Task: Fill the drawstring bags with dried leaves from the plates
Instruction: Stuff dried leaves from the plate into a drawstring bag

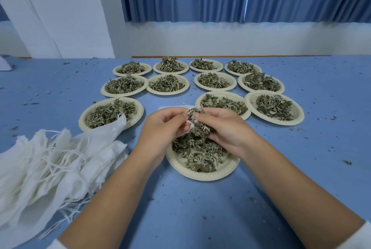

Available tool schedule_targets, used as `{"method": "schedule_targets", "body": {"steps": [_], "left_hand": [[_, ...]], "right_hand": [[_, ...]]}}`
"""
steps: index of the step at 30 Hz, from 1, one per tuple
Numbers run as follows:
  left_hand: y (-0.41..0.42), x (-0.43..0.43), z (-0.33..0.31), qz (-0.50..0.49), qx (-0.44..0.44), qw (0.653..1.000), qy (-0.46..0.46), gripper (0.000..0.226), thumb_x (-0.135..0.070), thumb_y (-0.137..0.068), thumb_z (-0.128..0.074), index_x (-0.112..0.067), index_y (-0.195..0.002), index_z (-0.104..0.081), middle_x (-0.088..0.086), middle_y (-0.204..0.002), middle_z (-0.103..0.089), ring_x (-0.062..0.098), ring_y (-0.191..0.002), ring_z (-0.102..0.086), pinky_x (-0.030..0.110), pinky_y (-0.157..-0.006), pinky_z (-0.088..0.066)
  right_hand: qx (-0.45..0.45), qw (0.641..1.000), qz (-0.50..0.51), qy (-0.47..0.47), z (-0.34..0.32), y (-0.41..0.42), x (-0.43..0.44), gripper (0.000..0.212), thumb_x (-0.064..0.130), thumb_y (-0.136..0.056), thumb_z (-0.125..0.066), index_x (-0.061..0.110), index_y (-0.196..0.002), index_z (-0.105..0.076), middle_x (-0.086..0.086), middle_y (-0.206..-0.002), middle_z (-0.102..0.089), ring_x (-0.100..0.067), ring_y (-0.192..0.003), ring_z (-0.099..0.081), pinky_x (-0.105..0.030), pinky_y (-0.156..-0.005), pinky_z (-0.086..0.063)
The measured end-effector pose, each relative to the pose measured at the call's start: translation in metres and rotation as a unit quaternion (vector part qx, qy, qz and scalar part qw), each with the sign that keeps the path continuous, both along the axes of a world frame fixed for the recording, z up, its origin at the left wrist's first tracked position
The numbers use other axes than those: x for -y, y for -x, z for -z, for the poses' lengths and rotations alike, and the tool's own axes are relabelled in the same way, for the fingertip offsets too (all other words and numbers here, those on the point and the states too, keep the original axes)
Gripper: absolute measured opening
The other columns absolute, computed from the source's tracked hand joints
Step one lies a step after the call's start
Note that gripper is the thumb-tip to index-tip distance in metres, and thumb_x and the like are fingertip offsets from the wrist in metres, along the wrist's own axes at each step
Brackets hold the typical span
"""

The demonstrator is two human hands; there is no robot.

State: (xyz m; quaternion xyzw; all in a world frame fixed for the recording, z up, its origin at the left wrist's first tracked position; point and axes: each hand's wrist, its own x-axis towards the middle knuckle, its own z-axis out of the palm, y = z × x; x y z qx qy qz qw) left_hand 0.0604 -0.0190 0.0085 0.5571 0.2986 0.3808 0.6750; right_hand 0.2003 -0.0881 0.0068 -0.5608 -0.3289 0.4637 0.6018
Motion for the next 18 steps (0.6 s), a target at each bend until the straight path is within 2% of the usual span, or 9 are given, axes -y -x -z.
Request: {"method": "schedule_targets", "body": {"steps": [3, 6, 7, 9, 12, 15, 17, 18], "left_hand": [[-0.001, 0.003, 0.004, -0.038, -0.083, 0.985, -0.143, 0.013, -0.006, -0.090, -0.067, -0.016, -0.086, -0.075, -0.001, -0.073, -0.073, 0.008, -0.065, -0.068, 0.020, -0.068, -0.057], [-0.006, 0.013, 0.010, -0.038, -0.161, 0.931, -0.326, 0.014, -0.010, -0.088, -0.069, -0.023, -0.086, -0.075, -0.005, -0.081, -0.071, 0.008, -0.072, -0.067, 0.020, -0.073, -0.053], [-0.008, 0.015, 0.013, -0.049, -0.179, 0.917, -0.352, 0.014, -0.012, -0.087, -0.068, -0.024, -0.087, -0.075, -0.007, -0.083, -0.070, 0.007, -0.073, -0.066, 0.019, -0.074, -0.052], [-0.008, 0.011, 0.014, -0.078, -0.193, 0.923, -0.322, 0.011, -0.014, -0.089, -0.067, -0.023, -0.088, -0.074, -0.007, -0.083, -0.071, 0.007, -0.074, -0.067, 0.024, -0.075, -0.053], [-0.004, -0.002, 0.013, -0.107, -0.188, 0.950, -0.224, 0.007, -0.017, -0.091, -0.067, -0.018, -0.089, -0.074, -0.002, -0.080, -0.072, 0.018, -0.078, -0.070, 0.038, -0.082, -0.057], [-0.002, -0.005, 0.011, -0.112, -0.161, 0.966, -0.169, 0.008, -0.015, -0.091, -0.066, -0.015, -0.089, -0.073, 0.002, -0.079, -0.072, 0.025, -0.080, -0.071, 0.046, -0.085, -0.057], [-0.001, -0.005, 0.012, -0.121, -0.163, 0.965, -0.169, 0.008, -0.014, -0.091, -0.066, -0.015, -0.087, -0.073, -0.001, -0.077, -0.071, 0.023, -0.077, -0.071, 0.046, -0.084, -0.057], [-0.001, -0.004, 0.012, -0.123, -0.166, 0.963, -0.172, 0.008, -0.014, -0.091, -0.066, -0.016, -0.087, -0.072, -0.002, -0.077, -0.071, 0.021, -0.076, -0.071, 0.045, -0.084, -0.058]], "right_hand": [[0.151, 0.984, 0.087, 0.027, 0.004, 0.004, -0.002, 0.008, 0.012, -0.081, -0.073, 0.018, -0.087, -0.075, -0.004, -0.083, -0.075, -0.014, -0.075, -0.069, -0.033, -0.073, -0.055], [0.257, 0.956, 0.135, 0.044, 0.010, 0.011, -0.005, 0.021, -0.002, -0.078, -0.067, 0.015, -0.091, -0.071, -0.010, -0.089, -0.072, -0.015, -0.072, -0.060, -0.029, -0.065, -0.051], [0.273, 0.951, 0.135, 0.046, 0.010, 0.012, -0.006, 0.023, -0.005, -0.078, -0.066, 0.013, -0.093, -0.070, -0.010, -0.092, -0.071, -0.016, -0.073, -0.059, -0.029, -0.065, -0.050], [0.263, 0.955, 0.123, 0.052, 0.008, 0.011, -0.004, 0.019, 0.003, -0.078, -0.072, 0.015, -0.093, -0.070, -0.005, -0.090, -0.070, -0.013, -0.075, -0.062, -0.025, -0.065, -0.050], [0.122, 0.987, 0.072, 0.071, -0.002, 0.005, 0.000, 0.031, 0.016, -0.076, -0.080, 0.019, -0.104, -0.068, -0.003, -0.095, -0.073, -0.013, -0.083, -0.070, -0.024, -0.069, -0.055], [0.029, 0.997, 0.028, 0.068, -0.012, 0.000, 0.005, 0.045, 0.003, -0.081, -0.069, 0.016, -0.123, -0.061, -0.005, -0.108, -0.068, -0.009, -0.084, -0.066, -0.020, -0.069, -0.054], [0.017, 0.998, 0.025, 0.062, -0.016, -0.003, 0.008, 0.052, -0.007, -0.082, -0.058, 0.011, -0.130, -0.055, -0.006, -0.113, -0.065, -0.005, -0.078, -0.062, -0.024, -0.081, -0.056], [0.040, 0.997, 0.033, 0.065, -0.016, -0.004, 0.009, 0.055, -0.010, -0.082, -0.055, 0.011, -0.133, -0.054, -0.005, -0.114, -0.064, -0.004, -0.082, -0.063, -0.028, -0.088, -0.055]]}}
